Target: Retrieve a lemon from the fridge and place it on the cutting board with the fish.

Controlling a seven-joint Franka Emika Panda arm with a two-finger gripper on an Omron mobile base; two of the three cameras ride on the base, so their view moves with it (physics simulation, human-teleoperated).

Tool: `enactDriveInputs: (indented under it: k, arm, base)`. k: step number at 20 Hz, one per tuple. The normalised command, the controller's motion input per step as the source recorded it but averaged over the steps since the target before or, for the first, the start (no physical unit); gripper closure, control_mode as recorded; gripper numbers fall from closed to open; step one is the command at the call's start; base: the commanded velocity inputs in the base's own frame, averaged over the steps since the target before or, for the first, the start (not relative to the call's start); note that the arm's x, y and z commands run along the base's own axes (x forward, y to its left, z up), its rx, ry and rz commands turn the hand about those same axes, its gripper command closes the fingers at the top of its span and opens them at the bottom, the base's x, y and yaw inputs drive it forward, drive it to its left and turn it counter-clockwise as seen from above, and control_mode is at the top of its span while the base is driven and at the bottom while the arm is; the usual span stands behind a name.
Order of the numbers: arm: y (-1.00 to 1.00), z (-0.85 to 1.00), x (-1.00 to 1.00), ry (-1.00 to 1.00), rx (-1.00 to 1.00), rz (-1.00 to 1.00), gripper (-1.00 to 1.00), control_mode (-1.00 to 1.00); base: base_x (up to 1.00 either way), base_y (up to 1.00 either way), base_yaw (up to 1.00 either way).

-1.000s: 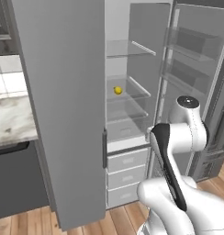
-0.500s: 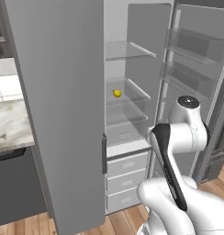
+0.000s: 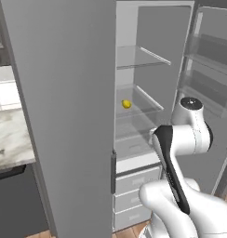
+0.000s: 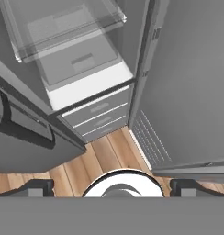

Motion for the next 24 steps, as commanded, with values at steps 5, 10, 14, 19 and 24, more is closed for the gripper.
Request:
enactDriveInputs:
  k: [5, 10, 14, 19, 24]
  arm:
    - [0.00, 0.00, 0.00, 0.00, 0.00, 0.00, -1.00, 1.00]
    - [0.00, 0.00, 0.00, 0.00, 0.00, 0.00, -1.00, 1.00]
    - [0.00, 0.00, 0.00, 0.00, 0.00, 0.00, -1.00, 1.00]
    - [0.00, 0.00, 0.00, 0.00, 0.00, 0.00, -1.00, 1.00]
    - [0.00, 0.00, 0.00, 0.00, 0.00, 0.00, -1.00, 1.00]
  base:
    - [0.64, 0.00, 0.00]
    - [0.35, -0.07, 0.00]
    - [0.21, -0.20, 0.03]
    - [0.03, -0.34, 0.11]
    - [0.20, -0.05, 0.09]
